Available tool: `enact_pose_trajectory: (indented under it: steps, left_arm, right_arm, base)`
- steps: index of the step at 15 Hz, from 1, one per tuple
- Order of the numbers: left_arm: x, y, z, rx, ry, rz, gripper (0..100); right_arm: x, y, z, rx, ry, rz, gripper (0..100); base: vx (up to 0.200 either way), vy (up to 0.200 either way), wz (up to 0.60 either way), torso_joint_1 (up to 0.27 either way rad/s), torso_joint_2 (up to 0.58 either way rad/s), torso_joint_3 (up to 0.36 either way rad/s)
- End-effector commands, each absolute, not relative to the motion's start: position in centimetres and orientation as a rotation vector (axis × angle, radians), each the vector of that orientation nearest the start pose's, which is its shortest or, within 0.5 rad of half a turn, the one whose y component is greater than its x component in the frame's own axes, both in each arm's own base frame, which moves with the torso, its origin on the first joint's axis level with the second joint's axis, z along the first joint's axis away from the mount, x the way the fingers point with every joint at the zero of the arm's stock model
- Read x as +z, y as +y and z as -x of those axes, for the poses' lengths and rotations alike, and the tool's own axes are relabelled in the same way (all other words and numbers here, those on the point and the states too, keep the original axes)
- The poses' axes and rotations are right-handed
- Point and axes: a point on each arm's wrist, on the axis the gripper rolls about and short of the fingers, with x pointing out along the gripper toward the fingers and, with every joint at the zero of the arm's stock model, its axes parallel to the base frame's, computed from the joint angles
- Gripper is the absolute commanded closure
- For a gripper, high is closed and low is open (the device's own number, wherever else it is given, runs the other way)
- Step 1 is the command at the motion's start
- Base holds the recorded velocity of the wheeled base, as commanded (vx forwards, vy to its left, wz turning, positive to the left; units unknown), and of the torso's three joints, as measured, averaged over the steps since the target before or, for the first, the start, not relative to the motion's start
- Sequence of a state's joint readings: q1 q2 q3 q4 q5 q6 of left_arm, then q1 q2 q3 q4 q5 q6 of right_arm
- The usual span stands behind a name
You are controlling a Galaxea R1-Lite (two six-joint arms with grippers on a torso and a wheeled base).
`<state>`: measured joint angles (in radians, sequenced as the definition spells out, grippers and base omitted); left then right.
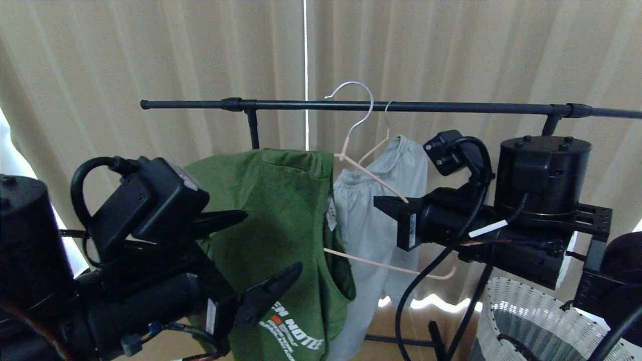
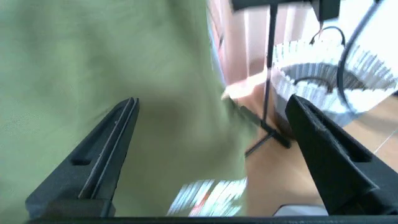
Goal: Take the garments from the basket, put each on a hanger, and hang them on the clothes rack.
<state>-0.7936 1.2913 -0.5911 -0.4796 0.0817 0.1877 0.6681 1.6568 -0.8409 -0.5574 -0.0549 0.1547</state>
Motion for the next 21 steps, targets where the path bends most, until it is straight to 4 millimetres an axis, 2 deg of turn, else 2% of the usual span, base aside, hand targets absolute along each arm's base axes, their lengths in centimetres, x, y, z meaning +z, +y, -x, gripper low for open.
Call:
enact_pose_trajectory:
  steps: [1,4,7,10,13,19,20,21]
  left_arm:
    - [21.5,-12.4,-12.7,-0.717,0.089,-0.272,0]
    - [22.7,-11.8,-13.5,-0.663,0.033,-0.313,0]
    - [23.3,-11.4,-15.3,-0.598,-0.013,-0.554,0]
    - [23.3,-13.7,-17.5,-0.654,0.009,-0.622,0]
    - [22.9,-15.6,-18.7,-0.714,0.019,-0.632,0]
    - [22.0,-15.9,-19.7,-0.707,0.055,-0.653,0]
    - [22.0,-15.9,-19.6,-0.708,0.056,-0.655,100]
    - [21.9,-15.9,-19.6,-0.707,0.056,-0.66,100]
  right_arm:
    - [19.7,16.1,-23.0,0.544,0.281,-0.017,100]
    - [19.4,15.1,-22.0,0.539,0.279,0.021,100]
    - [19.4,15.1,-21.8,0.553,0.261,0.085,100]
    - [19.1,15.4,-21.7,0.58,0.242,0.189,100]
    - [19.1,15.9,-21.2,0.609,0.237,0.201,100]
    - [19.2,16.5,-20.2,0.651,0.176,0.186,100]
    - [19.1,16.5,-20.1,0.656,0.166,0.182,100]
    - [19.1,16.5,-20.0,0.656,0.164,0.182,100]
  base:
    - [0.0,0.0,0.0,0.0,0.0,0.0]
    - [0.0,0.0,0.0,0.0,0.0,0.0]
    - [0.0,0.0,0.0,0.0,0.0,0.0]
    - [0.0,0.0,0.0,0.0,0.0,0.0]
    - [0.0,0.0,0.0,0.0,0.0,0.0]
    - [0.0,0.0,0.0,0.0,0.0,0.0]
    - [0.0,0.0,0.0,0.0,0.0,0.0]
    - [0.0,0.0,0.0,0.0,0.0,0.0]
